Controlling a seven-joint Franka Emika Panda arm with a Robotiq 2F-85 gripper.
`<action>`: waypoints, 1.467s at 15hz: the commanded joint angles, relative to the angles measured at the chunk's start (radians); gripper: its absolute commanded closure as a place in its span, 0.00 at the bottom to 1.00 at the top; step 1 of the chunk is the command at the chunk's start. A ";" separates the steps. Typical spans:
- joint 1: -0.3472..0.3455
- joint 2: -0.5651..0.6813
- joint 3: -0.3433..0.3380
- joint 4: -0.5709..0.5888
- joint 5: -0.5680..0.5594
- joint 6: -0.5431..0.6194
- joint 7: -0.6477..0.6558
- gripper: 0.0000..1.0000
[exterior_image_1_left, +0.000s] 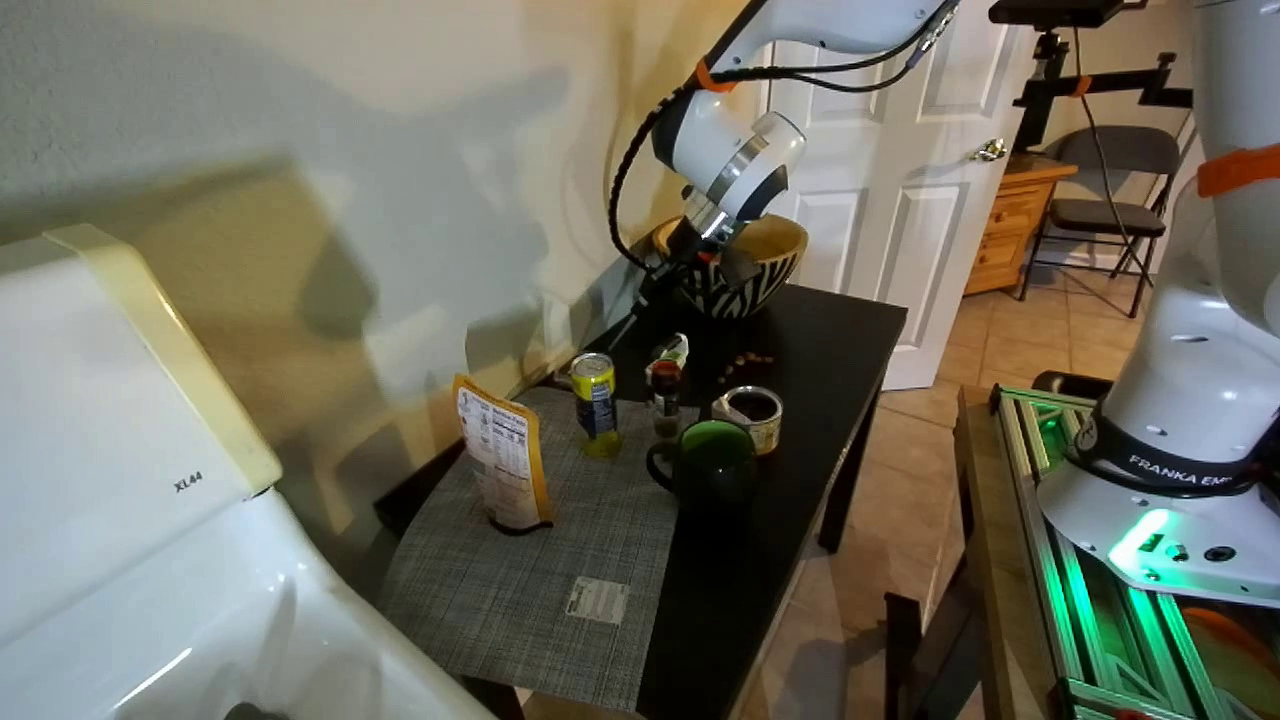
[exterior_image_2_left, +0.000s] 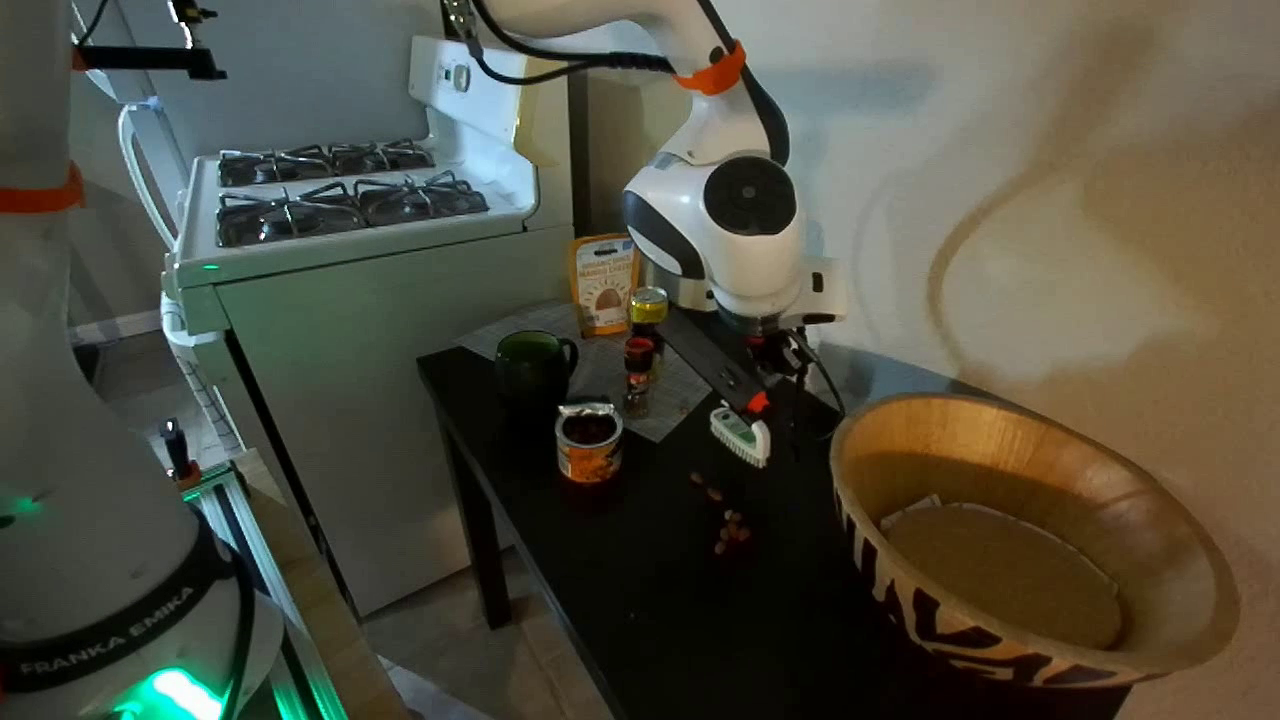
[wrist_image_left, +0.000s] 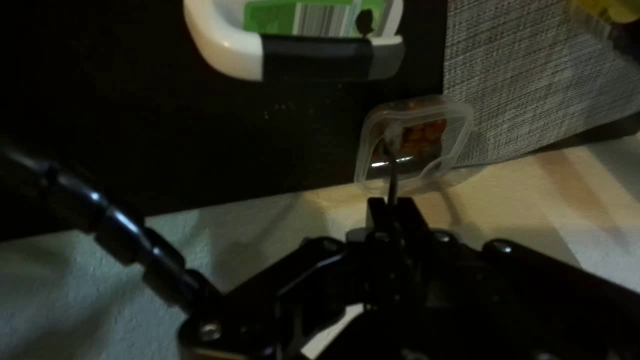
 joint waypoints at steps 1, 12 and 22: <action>-0.004 -0.068 0.010 -0.036 0.077 0.012 -0.129 0.98; -0.146 -0.421 -0.093 -0.295 -0.038 -0.344 0.102 0.98; -0.192 -0.441 -0.110 -0.277 -0.581 -0.627 0.325 0.98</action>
